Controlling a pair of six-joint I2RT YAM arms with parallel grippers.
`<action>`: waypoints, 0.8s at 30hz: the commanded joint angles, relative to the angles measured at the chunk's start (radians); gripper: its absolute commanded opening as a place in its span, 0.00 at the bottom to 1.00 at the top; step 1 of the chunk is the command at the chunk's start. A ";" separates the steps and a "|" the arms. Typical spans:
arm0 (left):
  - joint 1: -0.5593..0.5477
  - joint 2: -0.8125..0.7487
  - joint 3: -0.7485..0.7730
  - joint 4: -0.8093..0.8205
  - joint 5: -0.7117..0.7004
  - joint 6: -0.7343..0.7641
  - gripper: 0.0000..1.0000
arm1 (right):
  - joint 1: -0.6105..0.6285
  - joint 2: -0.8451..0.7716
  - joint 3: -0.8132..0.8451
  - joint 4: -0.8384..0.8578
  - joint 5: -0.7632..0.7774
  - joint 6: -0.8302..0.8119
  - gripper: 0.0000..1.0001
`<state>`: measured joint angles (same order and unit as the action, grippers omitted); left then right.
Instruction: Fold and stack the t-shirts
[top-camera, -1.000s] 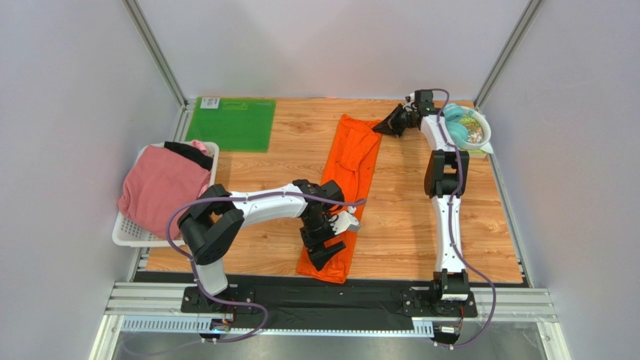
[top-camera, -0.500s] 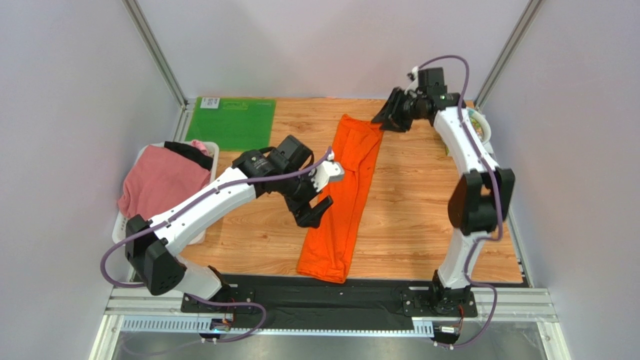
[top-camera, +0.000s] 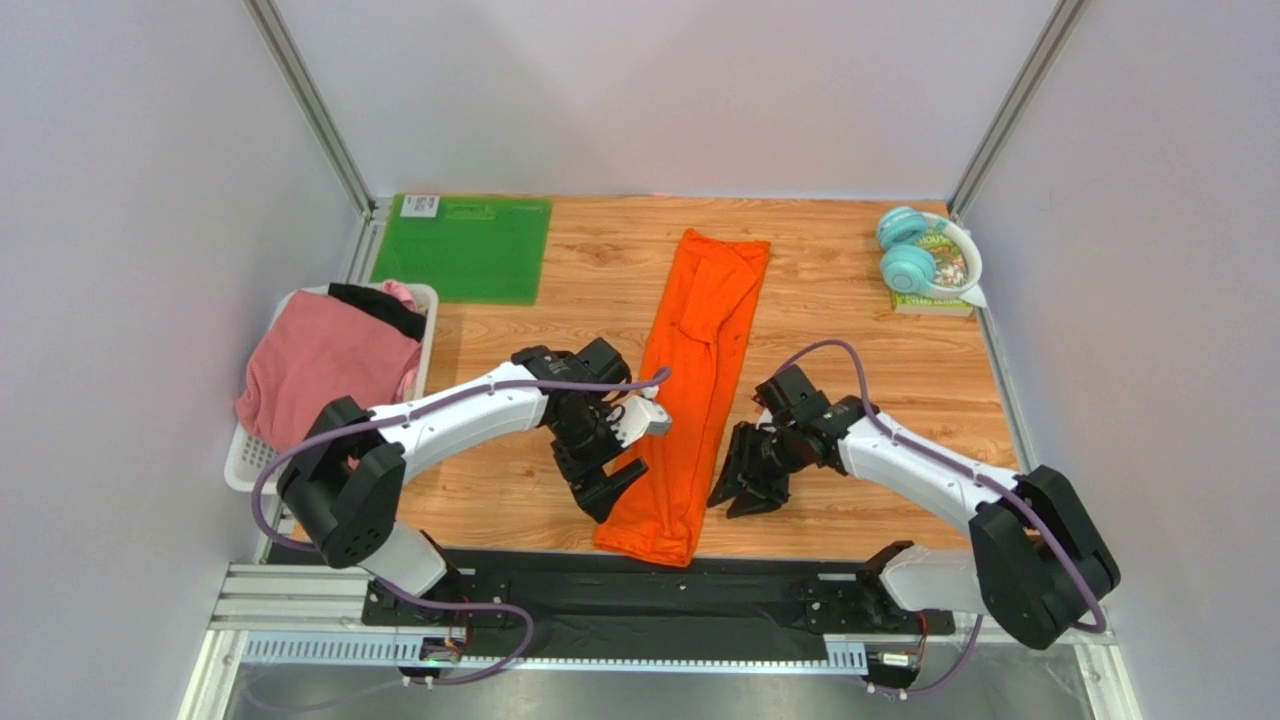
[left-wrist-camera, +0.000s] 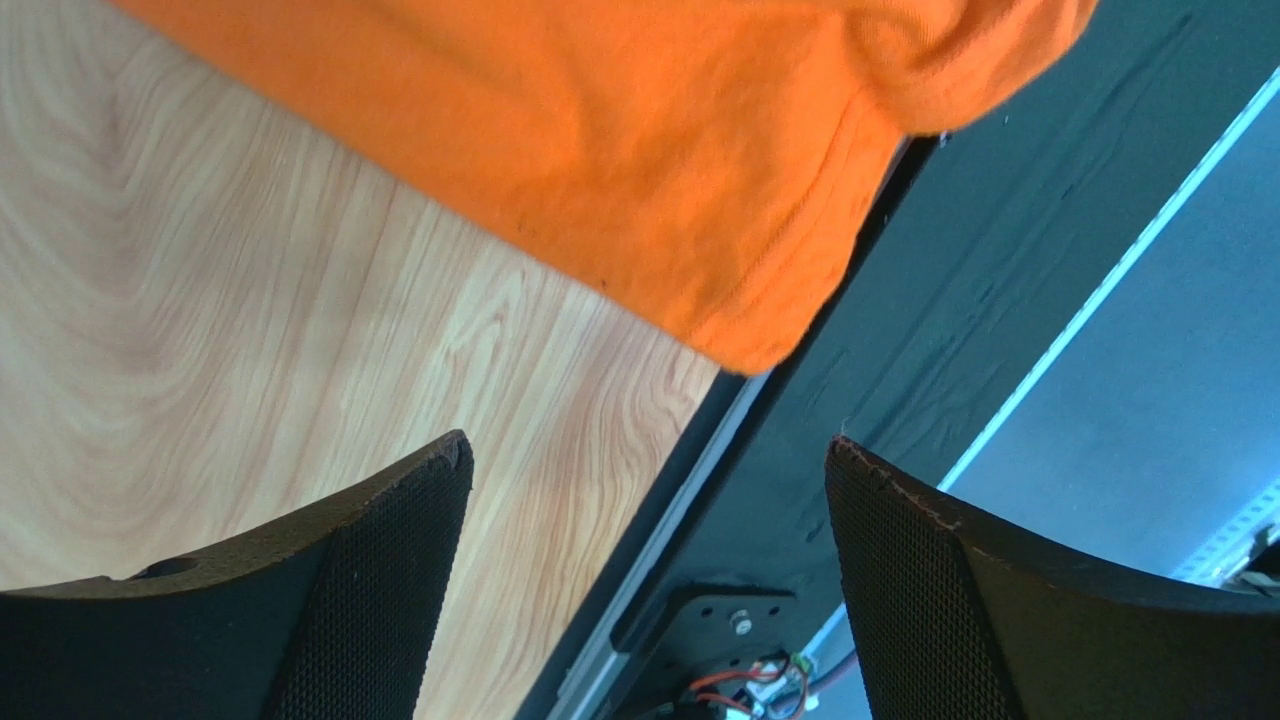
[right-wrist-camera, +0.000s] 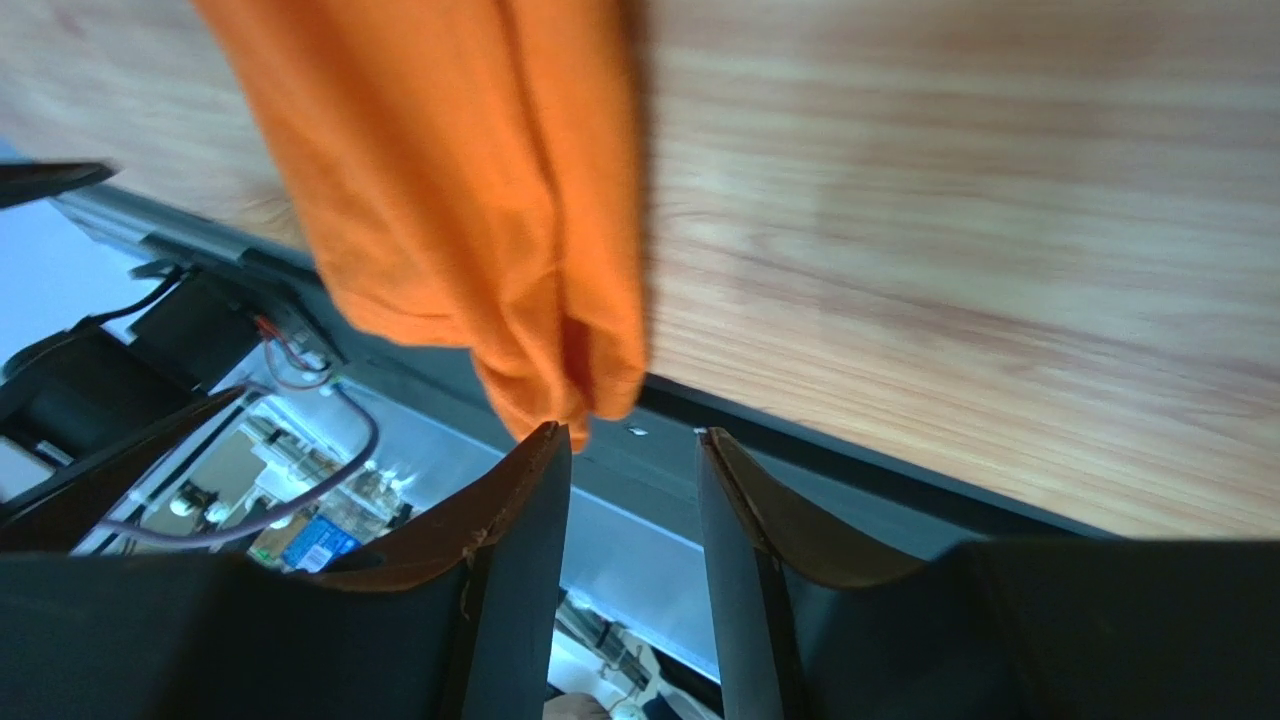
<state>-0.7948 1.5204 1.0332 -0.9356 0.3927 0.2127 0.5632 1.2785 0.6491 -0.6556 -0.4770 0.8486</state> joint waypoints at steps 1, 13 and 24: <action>0.000 0.070 0.010 0.050 0.106 -0.001 0.92 | 0.056 -0.016 -0.031 0.218 -0.043 0.158 0.41; 0.000 0.213 0.024 0.060 0.179 -0.056 0.93 | 0.176 0.079 -0.084 0.333 -0.121 0.247 0.46; -0.001 0.233 0.001 0.107 0.156 -0.101 1.00 | 0.231 0.022 -0.219 0.421 -0.121 0.354 0.45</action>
<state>-0.7940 1.7432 1.0351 -0.8841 0.5503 0.1307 0.7795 1.3315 0.4519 -0.3141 -0.5854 1.1389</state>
